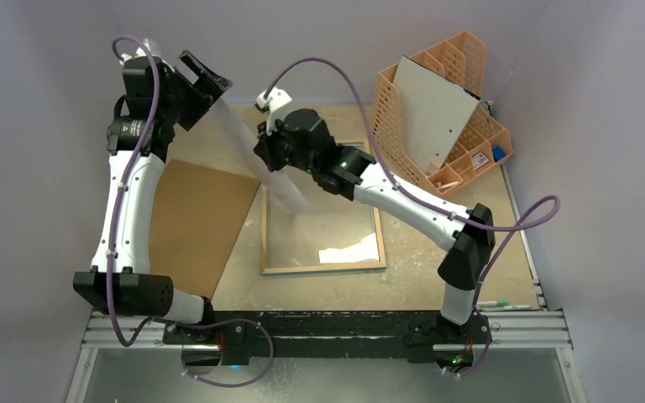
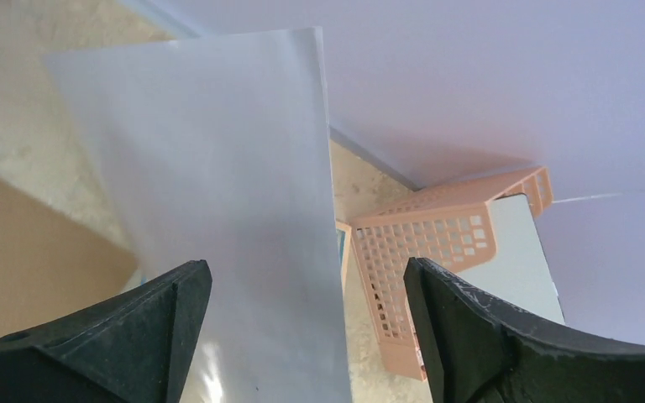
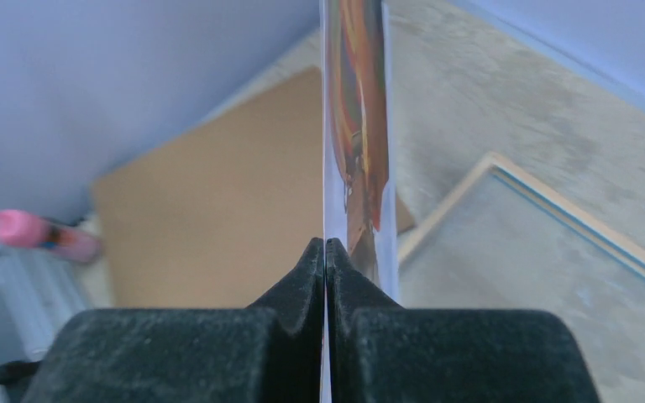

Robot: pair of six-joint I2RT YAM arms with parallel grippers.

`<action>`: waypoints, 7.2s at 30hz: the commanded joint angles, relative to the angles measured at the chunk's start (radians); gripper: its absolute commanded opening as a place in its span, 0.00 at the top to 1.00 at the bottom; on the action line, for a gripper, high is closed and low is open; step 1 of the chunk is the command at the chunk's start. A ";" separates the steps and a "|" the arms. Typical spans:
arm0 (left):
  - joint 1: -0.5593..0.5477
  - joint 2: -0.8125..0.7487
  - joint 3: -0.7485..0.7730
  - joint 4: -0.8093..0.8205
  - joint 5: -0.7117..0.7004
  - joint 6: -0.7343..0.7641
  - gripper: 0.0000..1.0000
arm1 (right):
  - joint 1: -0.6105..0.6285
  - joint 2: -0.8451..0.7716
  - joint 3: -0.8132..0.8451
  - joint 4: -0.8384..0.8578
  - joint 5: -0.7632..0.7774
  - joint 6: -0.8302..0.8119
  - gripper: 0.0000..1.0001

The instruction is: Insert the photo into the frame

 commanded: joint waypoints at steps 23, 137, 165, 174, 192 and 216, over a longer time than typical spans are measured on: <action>0.002 -0.144 -0.312 0.169 0.130 0.243 0.02 | -0.381 -0.339 -0.799 0.222 -0.169 0.764 1.00; 0.411 0.741 -0.063 0.219 -0.258 0.545 0.08 | 0.019 0.673 0.271 -0.259 -0.140 0.868 0.27; 0.410 0.735 -0.157 0.366 -0.195 0.573 0.07 | -0.015 0.655 0.209 -0.225 -0.058 0.903 0.24; 0.411 0.731 -0.183 0.222 -0.104 0.493 0.14 | -0.062 0.660 0.201 -0.136 -0.160 0.944 0.25; 0.412 0.748 -0.215 0.097 0.011 0.474 0.22 | -0.114 0.737 0.266 0.165 -0.384 1.067 0.35; 0.402 0.744 -0.340 0.235 0.377 0.377 0.29 | -0.184 0.403 -0.197 0.852 -0.351 1.006 0.61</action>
